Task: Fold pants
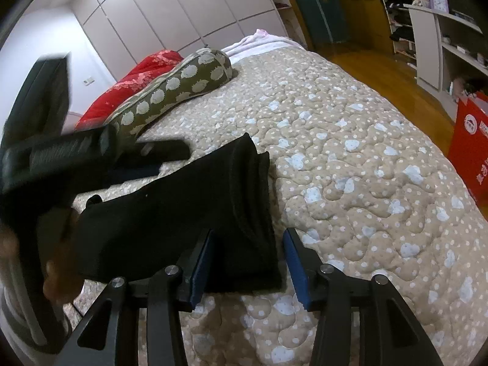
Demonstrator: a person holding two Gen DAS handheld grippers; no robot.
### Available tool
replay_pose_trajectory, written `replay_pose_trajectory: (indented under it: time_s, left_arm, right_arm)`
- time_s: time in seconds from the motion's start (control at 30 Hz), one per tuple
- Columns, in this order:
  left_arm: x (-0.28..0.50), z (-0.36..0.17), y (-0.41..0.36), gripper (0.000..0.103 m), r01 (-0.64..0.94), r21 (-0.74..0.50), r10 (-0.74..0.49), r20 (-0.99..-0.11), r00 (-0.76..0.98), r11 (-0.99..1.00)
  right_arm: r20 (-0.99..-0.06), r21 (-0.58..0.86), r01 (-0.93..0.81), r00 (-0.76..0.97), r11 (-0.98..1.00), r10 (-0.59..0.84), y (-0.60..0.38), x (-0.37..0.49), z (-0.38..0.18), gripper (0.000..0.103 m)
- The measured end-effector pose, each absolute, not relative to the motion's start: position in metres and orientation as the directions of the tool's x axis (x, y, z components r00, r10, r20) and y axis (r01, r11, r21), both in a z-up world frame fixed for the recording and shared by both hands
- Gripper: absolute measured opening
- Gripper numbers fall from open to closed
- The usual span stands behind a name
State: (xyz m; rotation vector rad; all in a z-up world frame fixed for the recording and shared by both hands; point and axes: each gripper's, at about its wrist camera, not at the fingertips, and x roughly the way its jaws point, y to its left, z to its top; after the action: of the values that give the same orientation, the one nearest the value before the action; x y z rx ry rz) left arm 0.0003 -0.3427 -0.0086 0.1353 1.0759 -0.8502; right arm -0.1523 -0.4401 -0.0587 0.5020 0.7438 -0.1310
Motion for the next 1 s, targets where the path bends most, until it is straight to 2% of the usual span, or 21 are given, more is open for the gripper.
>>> replay_pose_trajectory:
  time_s: [0.33, 0.37, 0.4, 0.47, 0.5, 0.6, 0.8, 1.0]
  left_arm:
    - [-0.006, -0.041, -0.401, 0.072, 0.754, -0.237, -0.473, -0.874, 0.11, 0.613]
    - [-0.007, -0.041, -0.401, 0.07, 0.761, -0.231, -0.479, -0.87, 0.118, 0.606]
    - [-0.01, -0.041, -0.402, 0.058, 0.774, -0.218, -0.481, -0.868, 0.125, 0.595]
    - [-0.012, -0.042, -0.402, 0.048, 0.787, -0.213, -0.486, -0.865, 0.122, 0.578]
    - [-0.011, -0.042, -0.401, 0.038, 0.787, -0.225, -0.495, -0.861, 0.114, 0.574]
    - [-0.007, -0.036, -0.395, 0.023, 0.774, -0.288, -0.529, -0.846, 0.071, 0.564]
    - [0.004, 0.032, -0.332, 0.022, 0.766, -0.322, -0.636, -0.758, 0.143, 0.556]
    - [0.028, 0.057, -0.239, 0.022, 0.692, -0.301, -0.623, -0.734, 0.271, 0.656]
  right_arm:
    - [-0.642, 0.421, 0.258, 0.762, 0.87, 0.084, -0.444, -0.158, -0.063, 0.046]
    - [-0.643, 0.414, 0.254, 0.761, 0.874, 0.084, -0.443, -0.158, -0.062, 0.042]
    - [-0.642, 0.412, 0.249, 0.762, 0.877, 0.085, -0.442, -0.157, -0.062, 0.039]
    - [-0.637, 0.42, 0.242, 0.765, 0.875, 0.094, -0.441, -0.154, -0.062, 0.02]
    - [-0.633, 0.435, 0.235, 0.766, 0.869, 0.109, -0.442, -0.151, -0.061, 0.015]
    - [-0.622, 0.454, 0.221, 0.772, 0.863, 0.13, -0.439, -0.147, -0.051, 0.014]
    - [-0.548, 0.438, 0.093, 0.816, 0.894, 0.184, -0.406, -0.141, 0.004, 0.014]
    - [-0.509, 0.402, -0.096, 0.803, 0.91, 0.309, -0.329, -0.108, 0.036, 0.014]
